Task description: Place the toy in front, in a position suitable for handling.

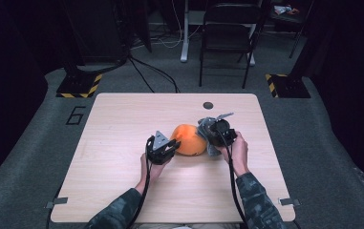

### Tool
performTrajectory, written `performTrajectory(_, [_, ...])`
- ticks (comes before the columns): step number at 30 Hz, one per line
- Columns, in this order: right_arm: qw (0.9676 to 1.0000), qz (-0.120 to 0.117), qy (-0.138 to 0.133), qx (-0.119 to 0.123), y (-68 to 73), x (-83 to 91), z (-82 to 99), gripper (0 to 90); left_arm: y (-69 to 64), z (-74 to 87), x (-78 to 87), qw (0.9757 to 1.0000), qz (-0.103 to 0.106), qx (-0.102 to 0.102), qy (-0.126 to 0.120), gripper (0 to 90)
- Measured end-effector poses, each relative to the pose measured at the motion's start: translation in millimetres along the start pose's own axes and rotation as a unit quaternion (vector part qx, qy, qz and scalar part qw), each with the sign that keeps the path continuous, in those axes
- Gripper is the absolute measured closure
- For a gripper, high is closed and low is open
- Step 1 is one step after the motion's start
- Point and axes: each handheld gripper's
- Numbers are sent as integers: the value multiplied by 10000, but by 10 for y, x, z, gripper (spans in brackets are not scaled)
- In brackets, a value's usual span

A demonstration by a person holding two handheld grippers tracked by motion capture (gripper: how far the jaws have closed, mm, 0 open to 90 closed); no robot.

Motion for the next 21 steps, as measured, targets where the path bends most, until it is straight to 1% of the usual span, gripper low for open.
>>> performTrajectory(2, [9998,-106,-129,120,105,92,-49,730,0,0,0,10000,-5,-5,1,774])
performTrajectory(4, [9993,-189,-118,288,216,126,-76,730,0,0,0,10000,-7,0,-1,772])
performTrajectory(5, [9990,-233,-78,385,262,111,-81,730,-1,-1,2,10000,-13,-5,1,771])
performTrajectory(6, [9987,-277,-2,432,305,82,-78,730,2,0,2,10000,-7,1,-2,770])
performTrajectory(7, [9984,-251,37,508,333,39,-67,730,4,5,-3,10000,-17,30,-42,769])
performTrajectory(8, [9984,-194,76,530,347,2,-54,731,4,6,-1,10000,-4,62,-43,765])
performTrajectory(9, [9983,-198,47,551,338,-31,-43,731,11,5,5,10000,20,38,-23,758])
performTrajectory(11, [9987,-216,26,470,315,-54,-36,731,23,2,16,10000,41,4,-35,736])
performTrajectory(12, [9988,-229,11,430,297,-55,-35,732,26,-2,19,10000,13,-37,-44,710])
performTrajectory(13, [9990,-240,-5,370,283,-59,-32,732,19,-3,17,10000,-17,-76,-19,671])
performTrajectory(14, [9990,-228,-18,377,266,-65,-29,732,7,-2,12,9999,-48,-106,46,625])
performTrajectory(15, [9992,-190,-65,358,253,-72,-24,732,7,4,4,9997,-87,-181,132,574])
performTrajectory(16, [9993,-167,-69,336,236,-78,-22,732,6,17,-8,9995,-114,-214,187,540])
performTrajectory(18, [9994,-215,-74,271,204,-79,-19,732,9,36,-36,9992,-195,-248,243,488])
performTrajectory(19, [9994,-251,-71,214,202,-81,-15,732,4,42,-49,9991,-222,-259,244,473])
performTrajectory(20, [9993,-264,-76,254,190,-85,-16,732,7,40,-53,9989,-225,-293,281,468])
performTrajectory(21, [9993,-276,-80,252,190,-87,-15,732,0,43,-63,9989,-252,-302,267,464])
Point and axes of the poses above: each handheld gripper's, and its own axes: x roughly backward along the jaws, z roughly out of its underside, y roughly to its left, and after that the axes turned 3 degrees about -z, right-handed
